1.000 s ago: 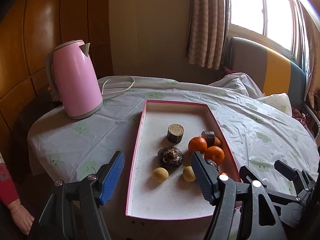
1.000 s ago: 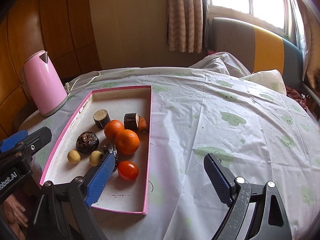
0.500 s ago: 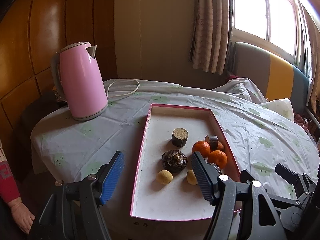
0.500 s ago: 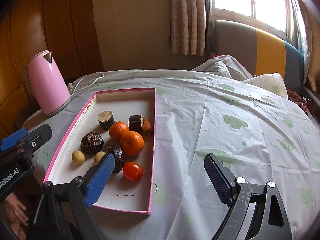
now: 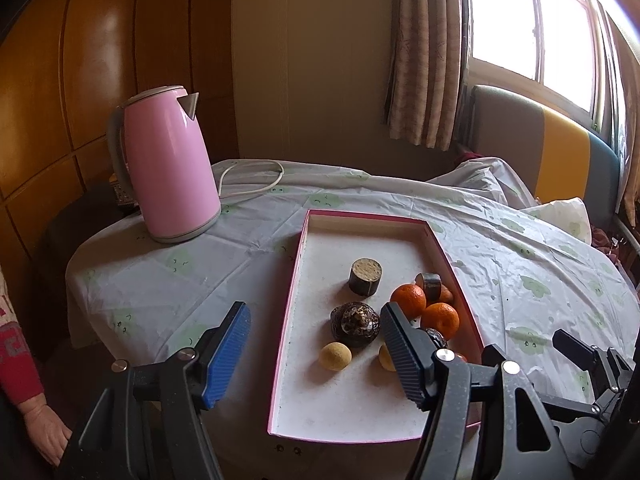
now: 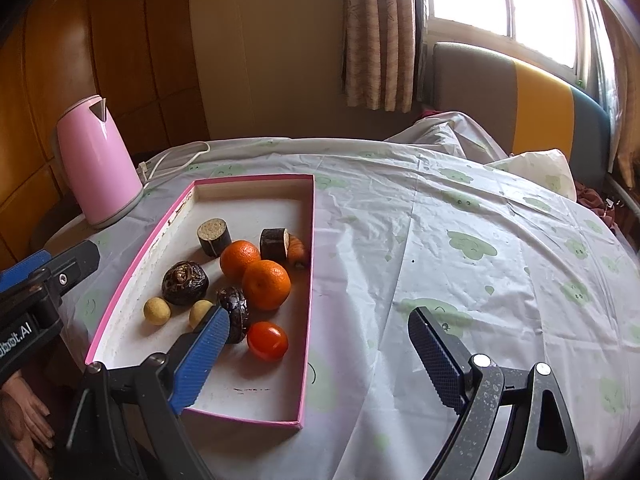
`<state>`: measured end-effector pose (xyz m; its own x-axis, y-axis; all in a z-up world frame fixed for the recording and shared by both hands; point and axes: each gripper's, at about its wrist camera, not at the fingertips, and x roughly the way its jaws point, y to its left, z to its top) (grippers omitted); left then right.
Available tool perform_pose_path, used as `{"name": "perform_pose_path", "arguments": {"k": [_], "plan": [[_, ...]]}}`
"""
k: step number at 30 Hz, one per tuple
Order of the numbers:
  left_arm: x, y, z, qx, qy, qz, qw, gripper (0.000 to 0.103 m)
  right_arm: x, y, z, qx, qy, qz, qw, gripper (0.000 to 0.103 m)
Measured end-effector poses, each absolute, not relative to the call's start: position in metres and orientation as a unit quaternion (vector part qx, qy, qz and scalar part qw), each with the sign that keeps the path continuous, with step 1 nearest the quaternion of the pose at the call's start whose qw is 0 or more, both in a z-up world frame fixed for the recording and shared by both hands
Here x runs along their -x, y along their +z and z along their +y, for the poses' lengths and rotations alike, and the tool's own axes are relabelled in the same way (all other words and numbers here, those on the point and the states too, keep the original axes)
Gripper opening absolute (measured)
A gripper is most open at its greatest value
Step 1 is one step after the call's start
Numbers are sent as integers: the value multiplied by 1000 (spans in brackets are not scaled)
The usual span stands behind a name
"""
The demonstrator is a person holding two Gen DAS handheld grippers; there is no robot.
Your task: Organize fruits
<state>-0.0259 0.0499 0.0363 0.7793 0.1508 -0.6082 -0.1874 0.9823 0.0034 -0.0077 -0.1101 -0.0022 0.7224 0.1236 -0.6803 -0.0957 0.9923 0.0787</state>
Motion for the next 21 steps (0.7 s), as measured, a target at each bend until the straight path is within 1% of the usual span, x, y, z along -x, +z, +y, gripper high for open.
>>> {"name": "perform_pose_path", "arguments": {"k": [13, 19, 21], "plan": [[24, 35, 51, 33, 87, 325, 941, 68, 6, -7, -114, -19, 56, 374, 925, 92], [26, 36, 51, 34, 72, 316, 945, 55, 6, -9, -115, -19, 55, 376, 925, 92], [26, 38, 50, 33, 69, 311, 947, 55, 6, -9, -117, -20, 55, 376, 925, 92]]}}
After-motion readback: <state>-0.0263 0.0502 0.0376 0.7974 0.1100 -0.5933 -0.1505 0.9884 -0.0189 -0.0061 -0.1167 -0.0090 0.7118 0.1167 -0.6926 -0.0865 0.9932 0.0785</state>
